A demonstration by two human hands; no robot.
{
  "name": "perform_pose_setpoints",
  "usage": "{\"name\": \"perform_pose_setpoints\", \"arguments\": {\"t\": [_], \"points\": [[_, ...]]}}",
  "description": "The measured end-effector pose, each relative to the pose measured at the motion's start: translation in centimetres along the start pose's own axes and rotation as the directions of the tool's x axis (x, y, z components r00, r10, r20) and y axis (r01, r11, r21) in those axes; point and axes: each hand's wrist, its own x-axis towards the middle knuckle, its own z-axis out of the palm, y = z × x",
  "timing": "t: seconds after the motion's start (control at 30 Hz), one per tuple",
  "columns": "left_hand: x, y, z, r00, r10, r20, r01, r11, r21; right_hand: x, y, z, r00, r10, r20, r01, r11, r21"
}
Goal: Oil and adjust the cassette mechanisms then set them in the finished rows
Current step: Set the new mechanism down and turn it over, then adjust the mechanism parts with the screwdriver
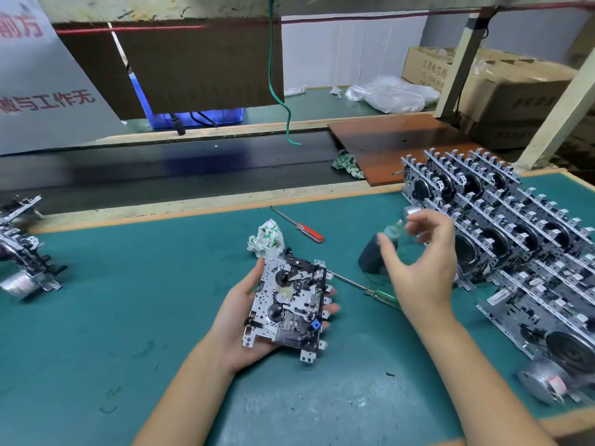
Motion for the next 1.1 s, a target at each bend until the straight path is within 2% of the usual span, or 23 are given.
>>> {"name": "perform_pose_setpoints", "arguments": {"t": [0.03,0.07,0.13,0.17,0.23,0.33,0.47,0.5,0.57,0.6,0.63,0.67,0.7,0.73,0.8,0.87,0.9,1.0,1.1], "points": [[-0.2,0.2,-0.1,0.999,-0.033,0.01,0.033,0.998,0.044,-0.3,-0.5,-0.5,0.993,-0.112,0.033,0.113,0.994,-0.012],[-0.3,0.5,-0.1,0.998,-0.06,0.009,0.059,0.995,0.085,-0.8,-1.1,-0.8,0.972,-0.198,0.124,0.203,0.979,-0.029],[-0.7,0.8,-0.2,0.996,-0.092,-0.015,0.093,0.982,0.167,-2.0,-2.0,-0.9,0.869,-0.3,0.394,0.361,0.929,-0.088],[-0.8,0.9,-0.2,0.994,-0.101,-0.047,0.108,0.972,0.21,-2.5,-2.3,-0.9,0.792,-0.324,0.518,0.439,0.891,-0.113],[-0.8,1.0,0.0,0.985,-0.107,-0.135,0.143,0.944,0.299,-3.0,-2.5,-1.3,0.678,-0.335,0.654,0.545,0.826,-0.142],[-0.8,1.1,0.4,0.973,-0.134,-0.186,0.204,0.878,0.433,-3.4,-2.0,-2.8,0.6,-0.274,0.752,0.563,0.812,-0.154],[-1.3,1.9,0.2,0.972,-0.153,-0.181,0.231,0.78,0.581,-4.1,-1.1,-4.3,0.557,-0.247,0.793,0.598,0.782,-0.176],[-1.6,2.2,0.1,0.978,-0.124,-0.167,0.202,0.762,0.615,-4.1,-0.9,-4.5,0.572,-0.25,0.781,0.597,0.78,-0.187],[-2.2,2.4,0.2,0.98,0.028,-0.196,0.115,0.723,0.681,-4.3,-0.6,-4.5,0.627,-0.256,0.736,0.578,0.786,-0.219],[-2.6,2.4,0.2,0.959,0.145,-0.244,0.094,0.648,0.756,-4.5,-0.5,-4.4,0.652,-0.253,0.715,0.568,0.787,-0.239],[-3.0,2.3,0.2,0.913,0.293,-0.283,0.111,0.489,0.865,-4.7,-0.5,-4.2,0.672,-0.252,0.696,0.565,0.783,-0.261],[-3.6,2.0,0.2,0.853,0.441,-0.279,0.185,0.245,0.952,-4.9,-0.5,-4.0,0.687,-0.25,0.682,0.565,0.774,-0.285],[-4.2,1.7,0.5,0.81,0.536,-0.236,0.289,-0.015,0.957,-5.2,-0.5,-3.7,0.697,-0.248,0.673,0.569,0.762,-0.309],[-4.8,1.2,0.6,0.806,0.567,-0.17,0.342,-0.212,0.916,-5.3,-0.6,-3.3,0.703,-0.247,0.667,0.577,0.746,-0.332],[-5.4,0.2,0.8,0.866,0.489,-0.101,0.329,-0.406,0.853,-5.4,-0.8,-2.8,0.712,-0.256,0.654,0.596,0.714,-0.368],[-5.1,-0.5,1.0,0.879,0.473,-0.06,0.328,-0.51,0.795,-5.3,-0.8,-2.6,0.712,-0.279,0.644,0.607,0.705,-0.366],[-4.8,-0.8,1.0,0.863,0.503,-0.034,0.337,-0.526,0.781,-5.3,-0.8,-2.7,0.711,-0.289,0.641,0.608,0.71,-0.355],[-3.9,-1.3,1.0,0.796,0.604,0.036,0.347,-0.504,0.791,-5.0,-0.8,-2.8,0.711,-0.309,0.632,0.607,0.722,-0.331],[-3.4,-1.7,0.7,0.764,0.639,0.09,0.306,-0.481,0.822,-4.3,-0.8,-2.6,0.7,-0.315,0.641,0.637,0.682,-0.36]]}}
